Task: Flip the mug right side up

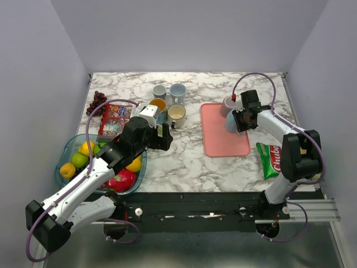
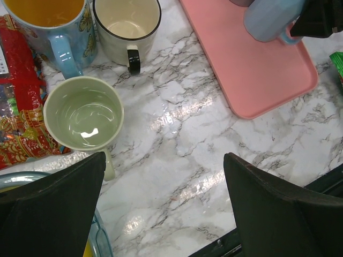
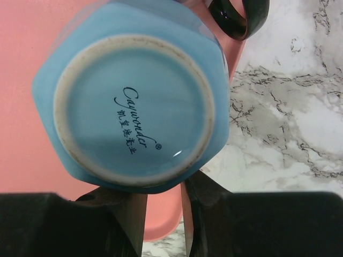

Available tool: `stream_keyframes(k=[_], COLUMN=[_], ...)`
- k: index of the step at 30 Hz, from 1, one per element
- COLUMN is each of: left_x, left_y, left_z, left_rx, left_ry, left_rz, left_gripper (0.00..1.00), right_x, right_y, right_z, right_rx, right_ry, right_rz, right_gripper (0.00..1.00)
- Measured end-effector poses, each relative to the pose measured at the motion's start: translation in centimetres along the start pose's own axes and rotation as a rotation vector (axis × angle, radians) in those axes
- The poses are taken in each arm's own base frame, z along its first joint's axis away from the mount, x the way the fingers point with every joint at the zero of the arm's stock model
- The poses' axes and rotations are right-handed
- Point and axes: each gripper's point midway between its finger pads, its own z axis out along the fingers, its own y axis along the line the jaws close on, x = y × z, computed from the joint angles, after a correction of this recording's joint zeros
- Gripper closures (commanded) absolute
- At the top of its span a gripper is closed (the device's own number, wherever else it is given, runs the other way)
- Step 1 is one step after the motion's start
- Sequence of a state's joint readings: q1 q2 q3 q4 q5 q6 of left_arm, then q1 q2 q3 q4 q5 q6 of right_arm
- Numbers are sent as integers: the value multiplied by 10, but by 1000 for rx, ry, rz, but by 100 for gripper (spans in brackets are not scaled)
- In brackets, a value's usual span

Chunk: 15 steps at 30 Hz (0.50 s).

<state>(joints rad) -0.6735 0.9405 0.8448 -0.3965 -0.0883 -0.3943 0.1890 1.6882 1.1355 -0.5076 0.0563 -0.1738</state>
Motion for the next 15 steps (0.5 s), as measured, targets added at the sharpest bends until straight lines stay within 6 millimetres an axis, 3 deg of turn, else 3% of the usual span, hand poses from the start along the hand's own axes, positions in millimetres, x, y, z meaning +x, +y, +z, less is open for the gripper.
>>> stream_keyframes(k=[6,7,8,9,15], left_x=[0,0,0,0,0], left_y=[-1,-1,-1,-1,-2], left_z=[0,0,0,0,0], left_rx=[5,6,7,8,12], left_ry=[0,-1,-1,-2,0], left_rz=[0,0,0,0,-1], left_gripper=[1,1,1,1,1], right_x=[-2,-2,-3,-3,-6], right_y=[2,2,2,2,5], right_z=[1,0,0,0,-3], right_rx=[-6,-6,-9,-10,-19], right_ry=[-24,-30,-37,-43,-72], right_rz=[-1,0,-1,-2,0], right_gripper=[73,77,90,98,99])
